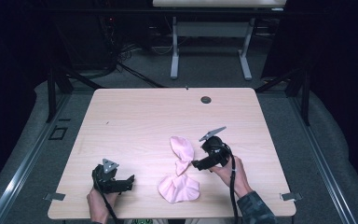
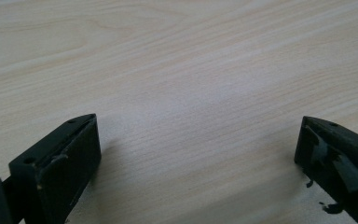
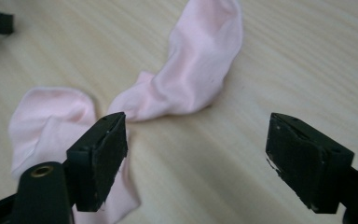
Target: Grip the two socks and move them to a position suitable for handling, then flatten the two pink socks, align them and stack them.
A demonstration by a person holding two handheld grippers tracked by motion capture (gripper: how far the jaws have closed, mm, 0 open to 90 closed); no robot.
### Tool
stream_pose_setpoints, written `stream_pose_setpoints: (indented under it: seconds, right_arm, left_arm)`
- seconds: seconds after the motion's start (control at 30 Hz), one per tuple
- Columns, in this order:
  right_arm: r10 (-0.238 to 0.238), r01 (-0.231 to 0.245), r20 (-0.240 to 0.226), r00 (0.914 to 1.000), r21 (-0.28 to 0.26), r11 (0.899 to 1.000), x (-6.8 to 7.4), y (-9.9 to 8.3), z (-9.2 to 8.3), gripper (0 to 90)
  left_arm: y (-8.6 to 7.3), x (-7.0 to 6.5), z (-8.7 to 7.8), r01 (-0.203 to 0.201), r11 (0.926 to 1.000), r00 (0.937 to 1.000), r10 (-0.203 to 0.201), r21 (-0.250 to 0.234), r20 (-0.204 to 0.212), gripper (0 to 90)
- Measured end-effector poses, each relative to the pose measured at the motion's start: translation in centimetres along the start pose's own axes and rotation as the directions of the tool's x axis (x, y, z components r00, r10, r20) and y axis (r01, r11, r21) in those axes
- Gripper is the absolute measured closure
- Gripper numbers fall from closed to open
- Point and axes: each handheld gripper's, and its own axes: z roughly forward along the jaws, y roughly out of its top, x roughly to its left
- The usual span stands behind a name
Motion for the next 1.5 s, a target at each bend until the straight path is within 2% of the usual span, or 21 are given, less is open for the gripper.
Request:
stream_pose_setpoints:
  seconds: [0.1, 0.2, 0.23, 0.3, 0.33, 0.37, 0.5, 0.53, 0.63, 0.8, 0.83, 0.87, 0.9, 0.93, 0.97, 1.07, 1.1, 1.27, 1.37, 1.4, 1.5]
  right_arm:
    - [0.005, -0.005, 0.007, 1.0000, 0.002, 1.000, 0.3, -1.2, -0.5, 15.2]
    - [0.013, -0.013, 0.006, 0.9999, 0.013, 1.000, 0.6, -2.2, -0.5, 14.5]
    - [0.013, -0.013, 0.006, 0.9999, 0.013, 1.000, 0.6, -2.2, -0.5, 14.5]
    - [0.008, -0.009, 0.008, 0.9999, 0.029, 1.000, 1.0, -2.9, -0.2, 14.9]
    - [0.008, -0.009, 0.008, 0.9999, 0.029, 1.000, 1.0, -2.9, -0.2, 14.9]
    - [0.010, -0.010, 0.002, 1.0000, 0.028, 1.000, 1.3, -3.3, 0.0, 15.5]
    - [-0.001, 0.001, 0.003, 1.0000, 0.028, 1.000, 1.7, -3.7, 0.3, 19.6]
    - [-0.001, 0.001, 0.000, 1.0000, 0.039, 0.999, 1.9, -3.8, 0.5, 20.7]
    - [-0.005, 0.006, -0.003, 1.0000, 0.057, 0.998, 2.4, -4.0, 1.0, 22.9]
    - [-0.012, 0.012, 0.003, 0.9999, 0.072, 0.997, 2.9, -4.1, 1.7, 32.9]
    - [-0.016, 0.016, 0.000, 0.9999, 0.076, 0.997, 2.9, -4.1, 1.9, 36.6]
    - [-0.028, 0.029, -0.009, 0.9996, 0.104, 0.994, 3.2, -4.1, 2.3, 41.9]
    - [-0.032, 0.033, -0.008, 0.9995, 0.094, 0.995, 3.4, -4.1, 2.6, 43.8]
    - [-0.037, 0.039, -0.013, 0.9992, 0.109, 0.993, 3.6, -4.1, 2.8, 45.6]
    - [-0.037, 0.039, -0.013, 0.9992, 0.109, 0.993, 3.6, -4.1, 2.8, 45.6]
    - [-0.039, 0.039, -0.009, 0.9992, 0.121, 0.992, 4.2, -4.0, 3.5, 54.3]
    - [-0.043, 0.043, -0.005, 0.9991, 0.128, 0.991, 4.2, -4.0, 3.7, 57.6]
    - [-0.057, 0.056, -0.001, 0.9984, 0.132, 0.990, 4.5, -3.9, 3.8, 69.6]
    - [-0.056, 0.057, -0.008, 0.9984, 0.132, 0.990, 4.6, -3.9, 3.8, 73.2]
    - [-0.056, 0.057, -0.008, 0.9984, 0.127, 0.990, 4.6, -4.0, 3.8, 76.3]
    - [-0.046, 0.048, -0.022, 0.9987, 0.127, 0.991, 4.5, -4.1, 3.8, 80.0]
  left_arm:
    - [0.4, -0.4, -0.4, 0.012, 0.9999, 0.9994, -0.012, 0.003, 0.032, 0.0]
    - [1.7, -1.9, -1.3, -0.034, 0.9994, 0.9964, 0.033, 0.009, 0.079, 0.0]
    - [1.7, -1.9, -1.3, -0.034, 0.9994, 0.9964, 0.033, 0.009, 0.079, 0.1]
    - [2.6, -3.2, -1.8, -0.082, 0.9964, 0.9920, 0.079, 0.023, 0.099, 0.1]
    - [2.6, -3.2, -1.8, -0.082, 0.9964, 0.9920, 0.079, 0.023, 0.099, 0.1]
    - [3.1, -3.8, -2.0, -0.096, 0.9950, 0.9884, 0.091, 0.030, 0.121, 0.2]
    - [3.7, -4.8, -2.3, -0.121, 0.9918, 0.9832, 0.115, 0.040, 0.142, 0.3]
    - [3.9, -5.5, -2.3, -0.132, 0.9898, 0.9780, 0.121, 0.054, 0.170, 0.7]
    - [4.2, -6.5, -2.1, -0.147, 0.9868, 0.9697, 0.130, 0.068, 0.207, 3.1]
    - [4.7, -7.8, -1.5, -0.162, 0.9829, 0.9623, 0.137, 0.088, 0.235, 21.5]
    - [4.8, -8.1, -1.3, -0.162, 0.9836, 0.9558, 0.136, 0.081, 0.261, 21.5]
    - [5.0, -8.5, -0.9, -0.148, 0.9868, 0.9425, 0.121, 0.066, 0.312, 32.9]
    - [5.1, -8.7, -0.7, -0.155, 0.9852, 0.9386, 0.125, 0.072, 0.322, 34.4]
    - [5.2, -9.1, -0.2, -0.166, 0.9813, 0.9311, 0.124, 0.097, 0.343, 35.8]
    - [5.2, -9.1, -0.2, -0.166, 0.9813, 0.9311, 0.124, 0.097, 0.343, 42.7]
    - [5.2, -9.4, 0.1, -0.177, 0.9783, 0.9321, 0.131, 0.108, 0.338, 43.6]
    - [5.2, -9.5, 0.2, -0.187, 0.9754, 0.9289, 0.137, 0.116, 0.344, 47.6]
    - [4.9, -10.0, 0.5, -0.206, 0.9710, 0.9281, 0.154, 0.121, 0.339, 65.9]
    - [4.8, -10.2, 0.6, -0.211, 0.9693, 0.9263, 0.157, 0.126, 0.343, 71.8]
    - [4.8, -10.2, 0.7, -0.224, 0.9660, 0.9269, 0.170, 0.129, 0.335, 73.5]
    - [4.6, -10.2, 0.8, -0.221, 0.9662, 0.9271, 0.166, 0.132, 0.336, 78.4]
